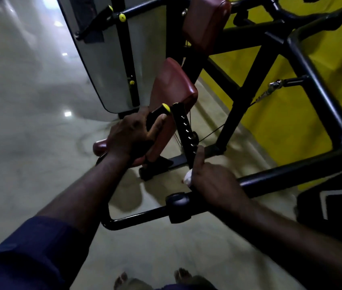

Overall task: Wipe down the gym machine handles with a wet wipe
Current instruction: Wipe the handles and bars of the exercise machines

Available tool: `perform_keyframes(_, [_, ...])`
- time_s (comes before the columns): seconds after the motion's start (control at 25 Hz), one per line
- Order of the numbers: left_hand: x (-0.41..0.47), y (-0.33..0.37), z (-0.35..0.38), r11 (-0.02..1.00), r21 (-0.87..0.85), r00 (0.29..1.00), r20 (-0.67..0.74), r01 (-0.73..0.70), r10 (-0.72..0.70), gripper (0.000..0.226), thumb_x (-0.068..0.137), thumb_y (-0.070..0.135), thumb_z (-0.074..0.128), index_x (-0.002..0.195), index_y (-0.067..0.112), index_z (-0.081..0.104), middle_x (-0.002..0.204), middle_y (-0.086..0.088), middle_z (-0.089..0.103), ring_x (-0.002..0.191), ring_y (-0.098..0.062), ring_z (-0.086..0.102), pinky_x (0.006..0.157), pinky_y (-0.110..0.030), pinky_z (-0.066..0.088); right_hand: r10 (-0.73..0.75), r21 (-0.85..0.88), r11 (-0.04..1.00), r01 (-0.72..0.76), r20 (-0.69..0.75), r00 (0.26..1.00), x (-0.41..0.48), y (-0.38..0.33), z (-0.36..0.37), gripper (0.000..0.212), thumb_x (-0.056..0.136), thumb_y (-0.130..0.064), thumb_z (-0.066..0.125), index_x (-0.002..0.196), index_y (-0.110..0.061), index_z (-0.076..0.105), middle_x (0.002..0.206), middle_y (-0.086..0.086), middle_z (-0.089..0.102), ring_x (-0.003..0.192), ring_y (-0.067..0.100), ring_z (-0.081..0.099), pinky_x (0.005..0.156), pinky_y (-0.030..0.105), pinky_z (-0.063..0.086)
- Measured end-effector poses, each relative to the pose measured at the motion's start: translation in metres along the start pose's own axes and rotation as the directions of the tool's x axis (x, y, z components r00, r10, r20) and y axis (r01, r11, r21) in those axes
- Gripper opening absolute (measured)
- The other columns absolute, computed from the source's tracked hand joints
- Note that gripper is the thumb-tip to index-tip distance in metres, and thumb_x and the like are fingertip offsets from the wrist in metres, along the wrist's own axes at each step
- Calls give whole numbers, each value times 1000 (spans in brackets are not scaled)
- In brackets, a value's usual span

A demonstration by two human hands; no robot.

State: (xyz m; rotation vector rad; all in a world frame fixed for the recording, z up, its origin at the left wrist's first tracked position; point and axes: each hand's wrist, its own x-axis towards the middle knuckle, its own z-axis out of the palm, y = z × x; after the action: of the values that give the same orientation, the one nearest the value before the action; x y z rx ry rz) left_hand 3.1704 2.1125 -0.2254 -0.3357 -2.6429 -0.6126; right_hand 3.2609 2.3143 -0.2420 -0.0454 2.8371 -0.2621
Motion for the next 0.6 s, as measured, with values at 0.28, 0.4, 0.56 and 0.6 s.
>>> perform_keyframes(0.28, [4, -8, 1, 988, -137, 995, 77, 73, -63, 43, 102, 69, 33, 90, 30, 46, 71, 2, 50, 79, -39, 65, 63, -40, 46, -92, 596, 772, 220, -238, 967, 100, -19, -54, 48, 99, -28, 64, 134, -14, 35, 126, 18, 60, 102, 33, 66, 84, 44, 56])
perform_keyframes(0.4, [7, -11, 4, 988, -148, 996, 78, 51, -39, 40, 105, 60, 36, 80, 30, 38, 62, 4, 41, 70, -37, 58, 59, -42, 43, -302, 81, 939, 335, -279, 912, 147, -37, -78, 44, 90, -19, 69, 129, -6, 52, 121, 18, 62, 108, 38, 64, 79, 36, 49])
perform_keyframes(0.56, [10, -14, 3, 982, -187, 996, 91, 25, -8, 41, 104, 54, 39, 75, 25, 42, 60, 7, 42, 56, -11, 41, 60, -33, 30, -187, 554, 822, 131, 46, 981, 169, -37, -103, 30, 97, -35, 68, 88, -7, 64, 68, 3, 62, 66, 23, 71, 54, 25, 49])
perform_keyframes(0.6, [11, -15, 3, 977, -210, 994, 110, 33, -10, 44, 103, 56, 39, 75, 24, 43, 60, 6, 43, 56, -9, 43, 60, -33, 31, -181, 767, 640, -51, 215, 960, 167, -35, -103, 38, 100, -38, 63, 77, -9, 60, 63, 4, 57, 55, 21, 67, 51, 25, 49])
